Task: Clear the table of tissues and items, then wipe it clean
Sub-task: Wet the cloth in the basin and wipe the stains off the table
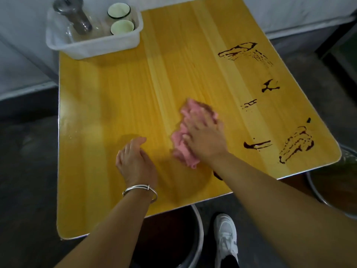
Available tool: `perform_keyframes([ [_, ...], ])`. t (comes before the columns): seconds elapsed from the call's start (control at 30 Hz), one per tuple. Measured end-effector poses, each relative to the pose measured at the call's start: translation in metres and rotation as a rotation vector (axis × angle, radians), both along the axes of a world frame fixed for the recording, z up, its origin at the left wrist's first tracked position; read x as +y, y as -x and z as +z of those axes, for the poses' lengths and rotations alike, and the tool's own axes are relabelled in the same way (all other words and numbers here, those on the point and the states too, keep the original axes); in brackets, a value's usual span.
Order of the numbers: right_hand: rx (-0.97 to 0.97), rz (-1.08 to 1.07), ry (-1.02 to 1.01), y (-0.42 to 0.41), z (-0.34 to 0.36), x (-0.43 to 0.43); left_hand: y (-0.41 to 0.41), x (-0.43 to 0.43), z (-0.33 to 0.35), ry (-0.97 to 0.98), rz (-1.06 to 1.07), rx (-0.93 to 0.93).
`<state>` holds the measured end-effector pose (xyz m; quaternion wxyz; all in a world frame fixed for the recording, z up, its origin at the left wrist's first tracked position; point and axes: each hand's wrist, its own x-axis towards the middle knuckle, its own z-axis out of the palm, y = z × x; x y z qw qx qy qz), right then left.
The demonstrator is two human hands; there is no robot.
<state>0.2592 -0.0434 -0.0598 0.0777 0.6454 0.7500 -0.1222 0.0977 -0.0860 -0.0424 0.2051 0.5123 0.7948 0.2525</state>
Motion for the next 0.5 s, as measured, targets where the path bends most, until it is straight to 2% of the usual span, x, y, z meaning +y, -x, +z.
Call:
perform_keyframes([
  [0.07,-0.014,-0.253,-0.020,-0.007,-0.001,-0.011,0.015,-0.008,0.001,-0.014,-0.040,0.012],
  [0.13,-0.002,-0.346,-0.014,0.014,0.001,-0.030,0.029,-0.017,-0.001,-0.021,-0.075,0.026],
  [0.3,0.112,-0.100,-0.075,0.093,-0.006,-0.085,0.044,-0.041,0.000,-0.016,-0.125,0.013],
  [0.4,0.028,0.099,-0.093,0.072,-0.002,-0.082,0.050,-0.051,0.005,-0.015,-0.156,0.018],
  [0.43,-0.001,0.093,-0.048,0.057,-0.005,-0.080,0.052,-0.054,0.005,-0.014,-0.162,0.026],
  [0.5,-0.074,-0.146,-0.035,0.028,-0.002,-0.071,0.054,-0.056,0.004,-0.023,-0.161,0.026],
])
